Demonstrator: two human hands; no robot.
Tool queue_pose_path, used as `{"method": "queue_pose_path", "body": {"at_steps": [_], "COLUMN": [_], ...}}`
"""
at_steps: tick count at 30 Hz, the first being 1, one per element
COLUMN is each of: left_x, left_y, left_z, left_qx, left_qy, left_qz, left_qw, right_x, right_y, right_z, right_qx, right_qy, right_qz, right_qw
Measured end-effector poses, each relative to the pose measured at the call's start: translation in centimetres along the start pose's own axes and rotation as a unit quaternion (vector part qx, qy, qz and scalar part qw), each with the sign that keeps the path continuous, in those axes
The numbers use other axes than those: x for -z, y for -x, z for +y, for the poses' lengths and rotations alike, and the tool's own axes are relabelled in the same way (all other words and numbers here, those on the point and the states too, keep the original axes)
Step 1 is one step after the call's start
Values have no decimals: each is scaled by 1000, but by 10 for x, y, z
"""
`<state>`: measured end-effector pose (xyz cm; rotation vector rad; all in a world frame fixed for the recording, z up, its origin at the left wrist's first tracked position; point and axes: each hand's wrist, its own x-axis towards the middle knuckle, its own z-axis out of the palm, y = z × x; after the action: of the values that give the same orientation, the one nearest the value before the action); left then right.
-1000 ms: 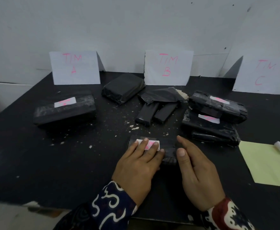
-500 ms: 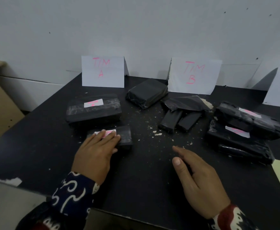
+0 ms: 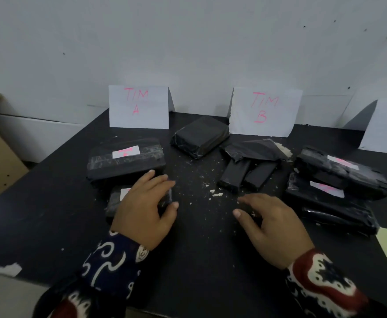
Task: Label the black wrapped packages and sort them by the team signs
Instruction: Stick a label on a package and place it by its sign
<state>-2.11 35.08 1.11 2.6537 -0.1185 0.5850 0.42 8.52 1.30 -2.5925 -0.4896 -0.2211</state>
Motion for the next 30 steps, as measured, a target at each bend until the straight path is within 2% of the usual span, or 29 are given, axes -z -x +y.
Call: {"method": "queue_pose_path", "body": {"at_steps": [3,5,9,12,17,20,25,30], "left_x": [-8,-14,-31,-50,-77,-86,-80,-59], "left_y": [-33,-60,-123,-163,-197,-208,-205,-176], "left_z": [18,27,32,25,13,6,8,25], "left_qx": [-14,-7,37,106,195,208,210,168], "left_qy": [41,38,-20,-46,-7,16,-6,-6], "left_qz": [30,34,-5,-56,-123,-144,-121,-38], "left_qw": [999,999,999,992,973,967,970,985], "right_x": [-5,-14,-26,-29,-30,-30,-29,-26], "right_y": [-11,-10,-9,-11,-13,-15,-15,-14], "right_z": [11,17,26,27,28,27,26,24], "right_qx": [-1,5,10,14,14,11,14,18], "right_qy": [42,65,75,80,78,81,77,81], "right_qz": [-15,3,51,62,63,65,64,59], "right_qw": [999,998,996,995,995,995,995,995]}}
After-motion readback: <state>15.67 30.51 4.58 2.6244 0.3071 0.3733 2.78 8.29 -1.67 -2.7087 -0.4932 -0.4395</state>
